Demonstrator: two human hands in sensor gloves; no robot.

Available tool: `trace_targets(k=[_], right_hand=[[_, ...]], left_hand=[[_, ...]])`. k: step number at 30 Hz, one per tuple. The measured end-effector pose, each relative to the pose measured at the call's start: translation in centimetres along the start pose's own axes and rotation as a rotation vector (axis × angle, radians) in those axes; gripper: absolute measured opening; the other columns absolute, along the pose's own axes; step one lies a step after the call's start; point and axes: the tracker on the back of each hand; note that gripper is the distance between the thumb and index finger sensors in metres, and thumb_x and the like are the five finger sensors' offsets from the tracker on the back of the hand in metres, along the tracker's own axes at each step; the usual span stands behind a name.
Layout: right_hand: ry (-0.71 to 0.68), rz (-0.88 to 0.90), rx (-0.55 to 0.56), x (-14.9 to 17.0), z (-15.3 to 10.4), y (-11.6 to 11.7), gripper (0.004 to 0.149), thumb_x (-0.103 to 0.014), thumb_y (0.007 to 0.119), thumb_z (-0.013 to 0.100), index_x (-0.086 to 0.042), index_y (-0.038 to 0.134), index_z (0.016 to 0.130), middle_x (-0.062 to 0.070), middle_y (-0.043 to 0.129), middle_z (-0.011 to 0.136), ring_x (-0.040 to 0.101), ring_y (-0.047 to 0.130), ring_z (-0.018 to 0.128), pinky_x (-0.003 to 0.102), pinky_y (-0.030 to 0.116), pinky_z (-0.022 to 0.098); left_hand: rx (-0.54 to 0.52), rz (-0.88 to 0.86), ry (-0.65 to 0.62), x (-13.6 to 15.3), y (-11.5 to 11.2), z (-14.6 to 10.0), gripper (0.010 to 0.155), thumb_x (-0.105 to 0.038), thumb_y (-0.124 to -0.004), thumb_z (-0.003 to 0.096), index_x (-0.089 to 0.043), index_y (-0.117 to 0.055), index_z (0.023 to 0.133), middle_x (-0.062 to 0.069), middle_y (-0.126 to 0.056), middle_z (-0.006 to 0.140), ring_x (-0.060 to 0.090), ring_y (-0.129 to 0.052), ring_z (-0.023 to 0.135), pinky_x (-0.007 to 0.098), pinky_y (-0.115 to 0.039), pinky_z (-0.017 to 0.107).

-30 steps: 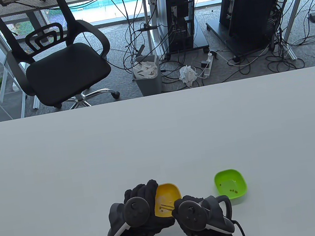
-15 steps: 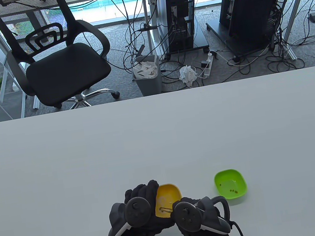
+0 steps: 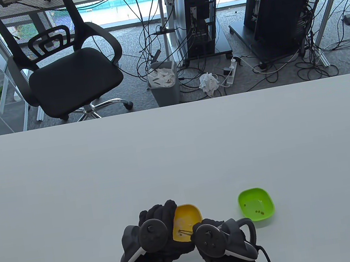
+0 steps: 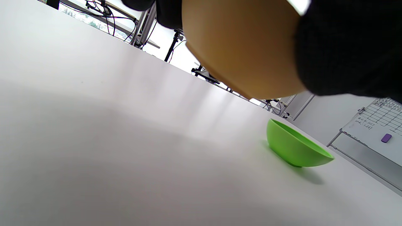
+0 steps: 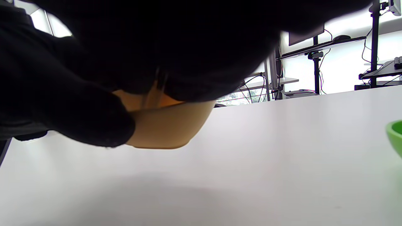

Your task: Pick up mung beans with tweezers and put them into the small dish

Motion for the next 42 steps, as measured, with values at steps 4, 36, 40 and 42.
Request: trace_targets(k=[4,36,40,42], right_hand=[[0.024,0.048,0.068,0.9,-0.7,-1.6,0.035,-0.032,0.089,0.047,-0.006,0.099,0.067,0.016,0.099,0.049,0.013,0.095,0.02,0.025,0.086,0.01],[0.541,0.147,0.141,17.9,-5.7,-3.7,0.035,-0.032,0.089,0.047,-0.005,0.099,0.067,0.016,0.099,0.048,0.013,0.095,0.02,0.025,0.086,0.01],[0.542,0.158,0.132,17.9,-5.7,-3.7,0.035,-0.031,0.089,0.047,-0.005,0.099,0.067,0.016,0.099,0.048,0.013,0.095,0.02,0.025,0.086,0.01],[0.544,0.156,0.127,17.9,-5.7,-3.6,0.035,-0.032,0.089,0.047,-0.005,0.098,0.067,0.016,0.099,0.049,0.013,0.095,0.02,0.025,0.086,0.01]], left_hand=[[-0.011,-0.016,0.0,0.1,0.2,0.0,0.123,-0.072,-0.096,0.0288,-0.013,-0.03,0.115,0.012,-0.049,0.115,0.044,-0.043,0.112,0.07,-0.026,0.078],[-0.034,-0.025,-0.032,0.3,0.1,-0.3,0.123,-0.071,-0.097,0.0289,-0.015,-0.028,0.115,0.01,-0.048,0.115,0.044,-0.042,0.113,0.07,-0.025,0.078],[-0.036,-0.027,-0.034,0.2,0.1,-0.3,0.123,-0.071,-0.097,0.0291,-0.015,-0.028,0.115,0.01,-0.048,0.115,0.043,-0.042,0.113,0.07,-0.025,0.078],[-0.04,-0.024,-0.035,0.2,0.1,-0.3,0.123,-0.071,-0.097,0.029,-0.015,-0.028,0.115,0.011,-0.048,0.115,0.043,-0.042,0.113,0.07,-0.025,0.078]])
Point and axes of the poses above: the tracker on the back of each hand, its own x axis roughly to the little-finger side, its own z axis roughly from the wrist to the fingertips, y = z × x
